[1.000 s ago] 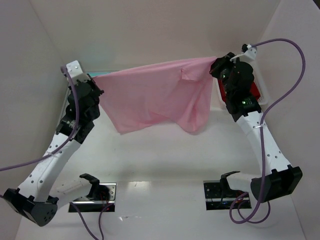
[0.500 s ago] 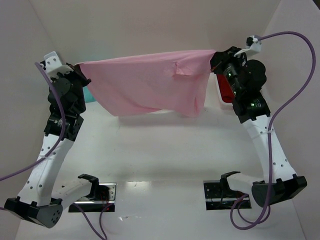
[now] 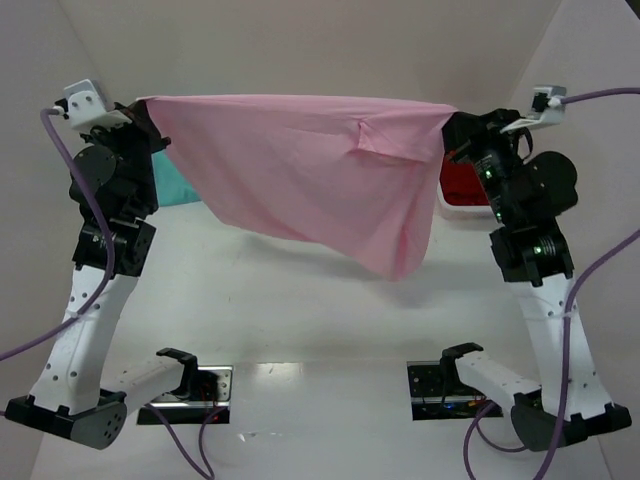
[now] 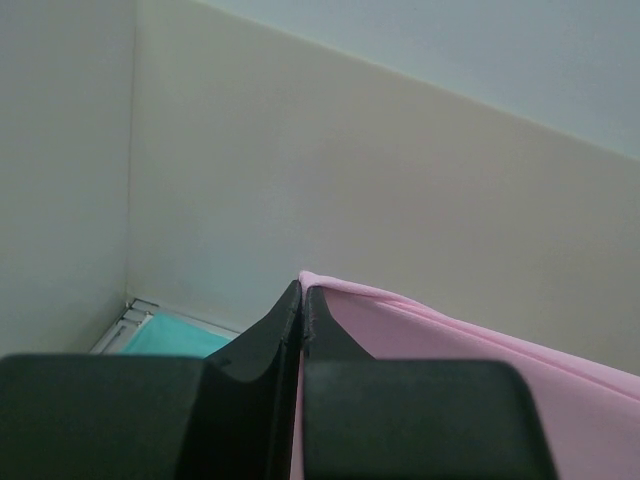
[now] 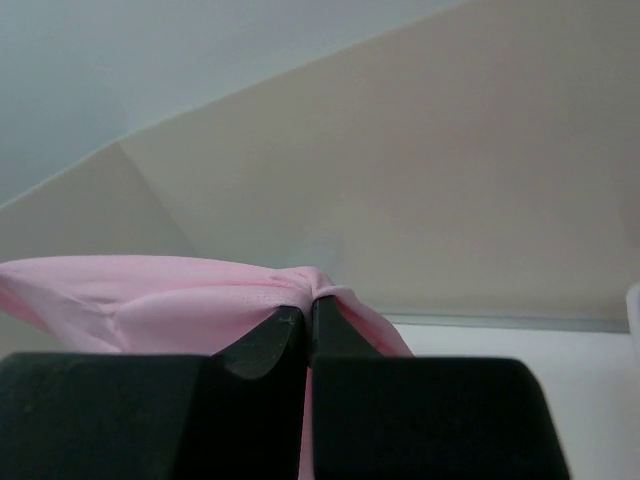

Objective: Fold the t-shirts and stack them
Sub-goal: Flatten out the tshirt

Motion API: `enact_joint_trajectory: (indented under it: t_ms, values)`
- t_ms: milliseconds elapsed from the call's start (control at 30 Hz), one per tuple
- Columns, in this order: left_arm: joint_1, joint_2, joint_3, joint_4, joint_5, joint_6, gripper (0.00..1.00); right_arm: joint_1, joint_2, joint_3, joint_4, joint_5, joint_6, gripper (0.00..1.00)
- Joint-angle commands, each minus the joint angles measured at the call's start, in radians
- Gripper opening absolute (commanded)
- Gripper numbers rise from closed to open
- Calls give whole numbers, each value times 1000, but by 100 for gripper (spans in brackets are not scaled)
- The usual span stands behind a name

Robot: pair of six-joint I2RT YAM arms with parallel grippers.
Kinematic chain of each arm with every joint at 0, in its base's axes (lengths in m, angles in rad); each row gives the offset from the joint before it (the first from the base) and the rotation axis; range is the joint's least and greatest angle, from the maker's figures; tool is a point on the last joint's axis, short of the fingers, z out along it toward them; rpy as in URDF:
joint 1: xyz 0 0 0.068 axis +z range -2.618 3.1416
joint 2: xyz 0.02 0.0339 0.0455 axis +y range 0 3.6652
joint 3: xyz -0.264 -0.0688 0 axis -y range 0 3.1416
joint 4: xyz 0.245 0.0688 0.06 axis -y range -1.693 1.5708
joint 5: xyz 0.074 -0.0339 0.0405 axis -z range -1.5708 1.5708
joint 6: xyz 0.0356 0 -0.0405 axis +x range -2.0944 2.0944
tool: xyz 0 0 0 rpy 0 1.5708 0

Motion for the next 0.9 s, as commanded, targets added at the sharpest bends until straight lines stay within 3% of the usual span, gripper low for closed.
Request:
enact_joint_trajectory:
  t_ms: [0, 267, 500, 733, 867]
  values:
    - [19, 13, 17, -1, -86, 43, 0, -16, 83, -23, -59, 111, -4, 1]
    - [19, 15, -139, -61, -60, -84, 0, -16, 120, -405, 57, 100, 126, 1]
    - [28, 55, -245, -101, 5, -154, 0, -16, 204, -499, 83, 141, 168, 1]
    - [28, 108, -288, -138, 25, -154, 0, -16, 145, -557, 108, -84, 180, 1]
    - [28, 162, -314, -147, 34, -143, 0, 22, 122, -548, 148, -329, 171, 1]
